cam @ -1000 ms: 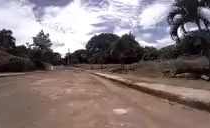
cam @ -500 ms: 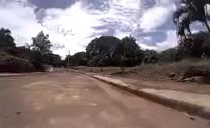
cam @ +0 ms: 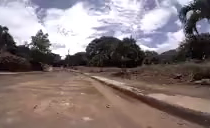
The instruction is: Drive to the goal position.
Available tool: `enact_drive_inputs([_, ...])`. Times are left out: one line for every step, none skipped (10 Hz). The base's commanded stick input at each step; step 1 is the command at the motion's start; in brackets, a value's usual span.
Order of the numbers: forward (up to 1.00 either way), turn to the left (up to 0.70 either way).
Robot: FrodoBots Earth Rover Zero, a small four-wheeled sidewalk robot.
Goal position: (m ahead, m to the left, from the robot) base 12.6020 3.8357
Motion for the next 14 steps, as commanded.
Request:
enact_drive_inputs([1.0,0.0])
enact_drive_inputs([1.0,0.0])
enact_drive_inputs([1.0,0.0])
enact_drive_inputs([1.0,0.0])
enact_drive_inputs([1.0,0.0])
enact_drive_inputs([1.0,0.0])
enact_drive_inputs([1.0,0.19])
enact_drive_inputs([1.0,0.09])
enact_drive_inputs([1.0,0.1])
enact_drive_inputs([1.0,0.23])
enact_drive_inputs([1.0,0.12])
enact_drive_inputs([1.0,0.0])
enact_drive_inputs([1.0,0.0])
enact_drive_inputs([1.0,0.0])
